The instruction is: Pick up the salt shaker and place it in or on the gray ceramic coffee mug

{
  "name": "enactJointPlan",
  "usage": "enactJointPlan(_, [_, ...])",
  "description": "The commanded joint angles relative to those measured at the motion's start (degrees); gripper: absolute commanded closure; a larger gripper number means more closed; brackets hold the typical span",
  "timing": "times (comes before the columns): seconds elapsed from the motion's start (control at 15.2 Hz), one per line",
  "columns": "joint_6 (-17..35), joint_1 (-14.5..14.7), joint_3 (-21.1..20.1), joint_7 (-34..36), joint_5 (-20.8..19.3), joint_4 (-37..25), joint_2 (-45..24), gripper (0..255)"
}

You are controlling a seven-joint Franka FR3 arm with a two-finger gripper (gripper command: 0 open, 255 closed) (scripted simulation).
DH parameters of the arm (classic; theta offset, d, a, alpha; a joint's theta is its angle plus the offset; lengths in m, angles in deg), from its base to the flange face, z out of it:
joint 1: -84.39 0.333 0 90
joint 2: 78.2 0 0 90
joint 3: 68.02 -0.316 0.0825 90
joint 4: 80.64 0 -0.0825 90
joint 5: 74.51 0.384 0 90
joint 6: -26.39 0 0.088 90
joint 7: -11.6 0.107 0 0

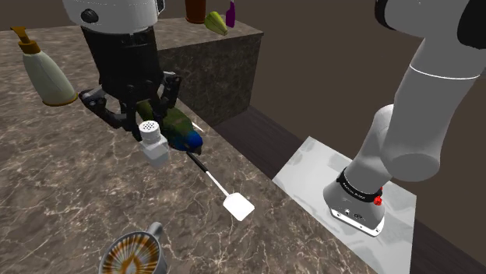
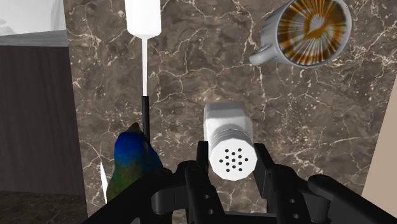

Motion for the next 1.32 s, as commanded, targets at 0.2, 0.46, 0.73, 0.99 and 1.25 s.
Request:
enactJointPlan(0.2, [-3.47,6.15,-1.95,7.36,-3.17,-7.45,-4.99,255])
enactJointPlan(0.46, [-7.46,12.53,-2.84,12.92,-6.59,-16.14,-10.6,255])
enactJointPlan(0.73, [-8.11,15.86,-2.9,15.51,-8.23,-19.29,-13.45,255])
enactJointPlan(0.99, [-4.43,14.68,-2.97,15.53,-7.71,-14.63,-12.47,255])
enactJointPlan(1.25, [-1.01,13.81,-2.97,15.6,-7.43,-10.59,-11.88,255])
